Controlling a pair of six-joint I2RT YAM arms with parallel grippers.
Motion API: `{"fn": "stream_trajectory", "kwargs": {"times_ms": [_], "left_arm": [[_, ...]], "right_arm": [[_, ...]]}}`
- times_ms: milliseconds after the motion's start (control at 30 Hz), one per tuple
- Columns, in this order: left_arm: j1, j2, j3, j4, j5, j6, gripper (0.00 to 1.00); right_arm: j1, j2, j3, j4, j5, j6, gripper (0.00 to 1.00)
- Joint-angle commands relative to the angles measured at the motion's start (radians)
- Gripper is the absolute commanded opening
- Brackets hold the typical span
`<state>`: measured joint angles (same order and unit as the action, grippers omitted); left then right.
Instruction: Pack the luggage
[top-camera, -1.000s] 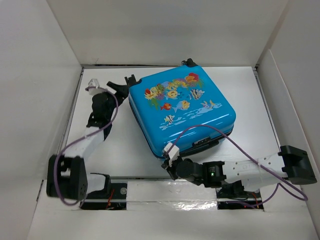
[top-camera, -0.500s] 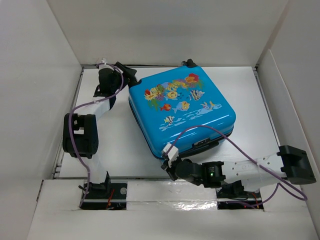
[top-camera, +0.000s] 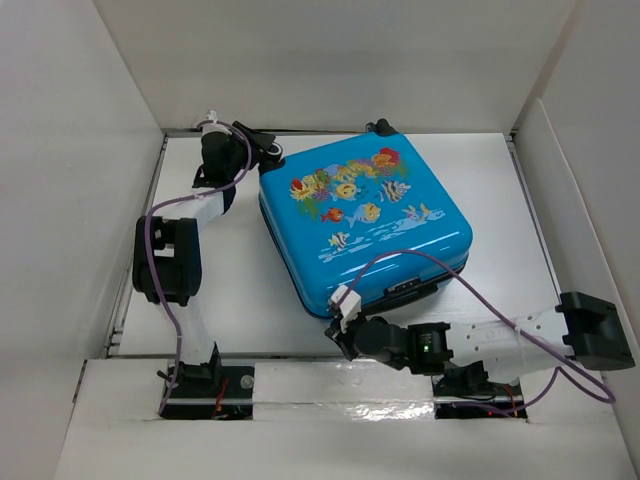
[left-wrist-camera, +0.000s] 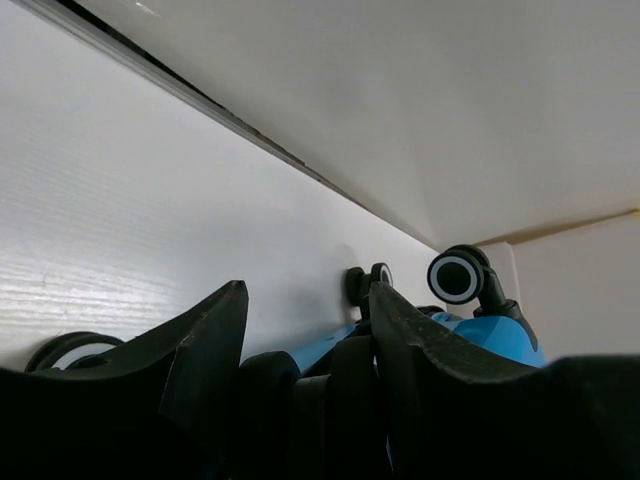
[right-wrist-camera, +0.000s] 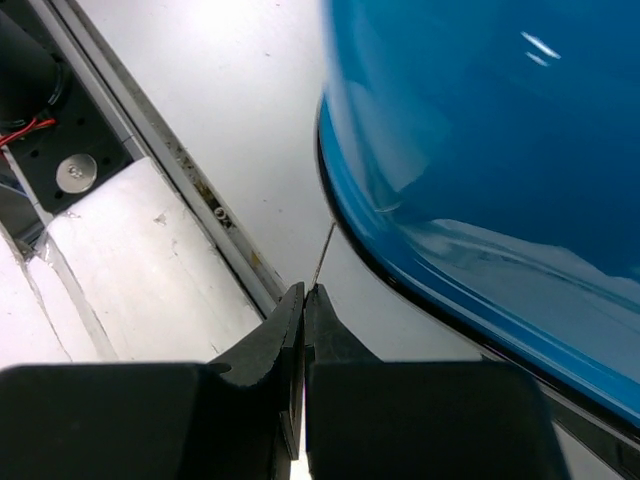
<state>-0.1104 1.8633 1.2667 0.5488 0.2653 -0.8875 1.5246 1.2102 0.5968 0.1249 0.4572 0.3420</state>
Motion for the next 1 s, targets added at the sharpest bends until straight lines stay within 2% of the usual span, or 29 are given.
{"fn": "stream_trajectory", "kwargs": {"times_ms": [0, 67, 100, 167, 200, 267, 300, 467, 533, 567, 600, 733, 833, 933, 967], "left_arm": [[-0.029, -0.013, -0.044, 0.164, 0.086, -0.036, 0.00], [-0.005, -0.045, -0.119, 0.284, 0.104, -0.044, 0.00], [0.026, -0.067, -0.216, 0.369, 0.098, -0.057, 0.00], [0.061, -0.154, -0.320, 0.411, 0.040, -0.065, 0.00], [0.093, -0.186, -0.437, 0.460, 0.017, -0.067, 0.00], [0.118, -0.295, -0.557, 0.523, -0.044, -0.077, 0.00], [0.118, -0.334, -0.669, 0.542, -0.069, -0.079, 0.00], [0.109, -0.597, -0.929, 0.568, -0.147, -0.061, 0.00], [0.081, -0.742, -1.030, 0.511, -0.170, -0.053, 0.00], [0.063, -0.801, -1.053, 0.475, -0.175, -0.048, 0.00], [0.051, -0.858, -1.091, 0.398, -0.178, -0.041, 0.00], [-0.021, -1.195, -1.126, 0.145, -0.195, -0.030, 0.00], [-0.086, -1.369, -1.130, -0.019, -0.207, -0.018, 0.00], [-0.095, -1.438, -1.112, -0.115, -0.204, 0.025, 0.00], [-0.095, -1.437, -1.095, -0.134, -0.212, 0.041, 0.04]], "right_arm": [[-0.018, -0.073, -0.038, 0.074, -0.104, 0.035, 0.00], [-0.047, -0.113, -0.066, 0.079, -0.115, 0.035, 0.00], [-0.084, -0.159, -0.078, 0.078, -0.126, 0.032, 0.00], [-0.124, -0.211, -0.106, 0.064, -0.137, 0.025, 0.00], [-0.145, -0.265, -0.112, 0.055, -0.150, 0.012, 0.00], [-0.220, -0.313, -0.127, 0.053, -0.192, -0.020, 0.00], [-0.248, -0.334, -0.129, 0.048, -0.210, -0.030, 0.00], [-0.459, -0.386, -0.089, -0.001, -0.319, -0.122, 0.00], [-0.526, -0.388, -0.060, -0.015, -0.371, -0.169, 0.00], [-0.602, -0.390, -0.051, -0.013, -0.393, -0.191, 0.00], [-0.641, -0.391, -0.032, -0.013, -0.441, -0.202, 0.00], [-0.802, -0.402, 0.000, -0.017, -0.552, -0.244, 0.00], [-0.894, -0.419, 0.000, -0.053, -0.580, -0.277, 0.00], [-1.005, -0.466, -0.012, -0.073, -0.607, -0.291, 0.00], [-1.038, -0.475, -0.017, -0.074, -0.618, -0.293, 0.00]]}}
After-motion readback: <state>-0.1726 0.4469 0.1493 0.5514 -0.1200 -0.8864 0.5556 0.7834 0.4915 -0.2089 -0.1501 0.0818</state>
